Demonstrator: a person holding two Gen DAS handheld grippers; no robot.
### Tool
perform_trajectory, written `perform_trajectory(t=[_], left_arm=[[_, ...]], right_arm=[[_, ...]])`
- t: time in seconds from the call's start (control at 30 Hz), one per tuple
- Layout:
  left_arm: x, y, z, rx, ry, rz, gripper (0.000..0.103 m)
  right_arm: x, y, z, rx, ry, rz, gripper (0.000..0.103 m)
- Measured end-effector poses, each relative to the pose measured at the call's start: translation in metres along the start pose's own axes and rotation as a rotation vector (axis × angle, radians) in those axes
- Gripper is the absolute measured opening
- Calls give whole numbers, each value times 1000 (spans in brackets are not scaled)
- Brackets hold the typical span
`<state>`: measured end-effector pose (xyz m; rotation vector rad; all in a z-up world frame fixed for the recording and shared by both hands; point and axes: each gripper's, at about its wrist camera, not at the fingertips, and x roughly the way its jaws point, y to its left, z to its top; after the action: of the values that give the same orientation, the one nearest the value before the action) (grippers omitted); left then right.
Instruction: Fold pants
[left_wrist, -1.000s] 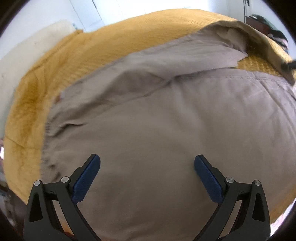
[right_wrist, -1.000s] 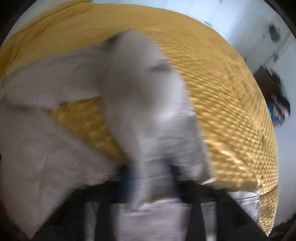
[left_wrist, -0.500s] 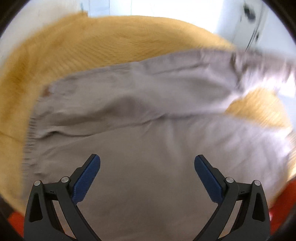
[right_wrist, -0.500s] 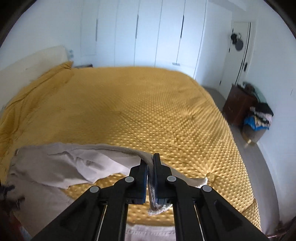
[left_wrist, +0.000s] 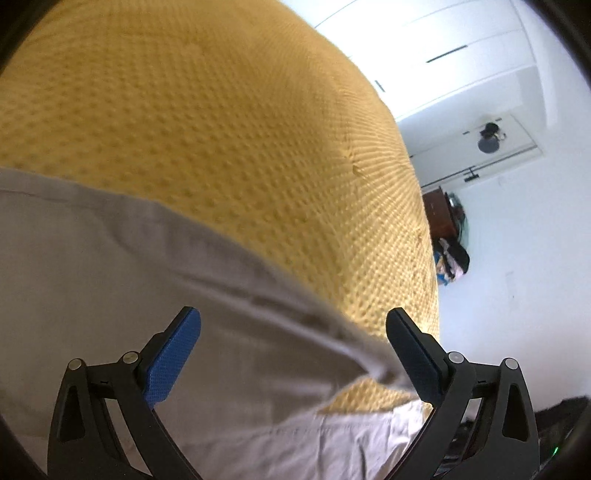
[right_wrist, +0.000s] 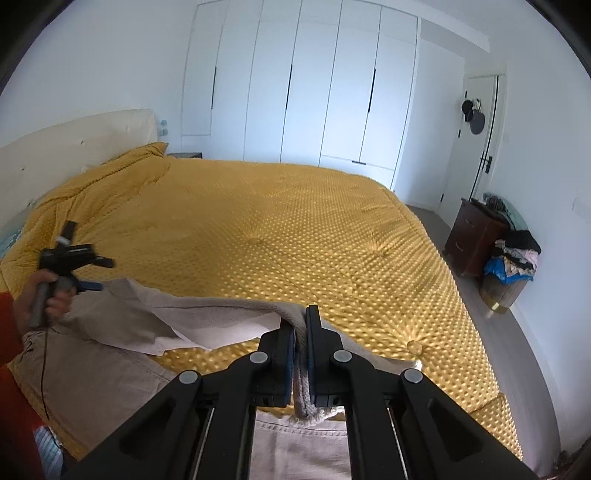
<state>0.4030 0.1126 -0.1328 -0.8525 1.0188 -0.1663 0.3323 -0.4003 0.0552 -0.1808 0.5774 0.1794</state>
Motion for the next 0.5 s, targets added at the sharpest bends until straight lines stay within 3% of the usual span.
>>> perform_trajectory(t=[0.03,0.1,0.13,0.17,0.2,0.27,0.4,0.5], left_arm=[[10,1,6,-24,10,-4,94],[20,3,8,-61,32,-19,71],[29,5,10,-86,57,-46,65],[29,6,8,-97,69,-57,54],[35,8,6,-108,84,-64,33],[38,14,0,-126,95,-81,5],[14,11,-10,-118,1,-117,3],[-2,7,-5,-97,-35,-128,3]], right_arm=[[-5,1,-1,-4,-8,-2,6],[-14,3,-2,-15,-26,-4,6],[-18,4,-3,-18,-34,-5,6],[-25,5,-4,-22,-46,-6,5],[-28,4,-5,-24,-54,-5,6],[-37,6,-6,-39,-73,-16,6],[-19,-8,-9,-28,1,-22,5],[30,-41,4,53,92,1,5]])
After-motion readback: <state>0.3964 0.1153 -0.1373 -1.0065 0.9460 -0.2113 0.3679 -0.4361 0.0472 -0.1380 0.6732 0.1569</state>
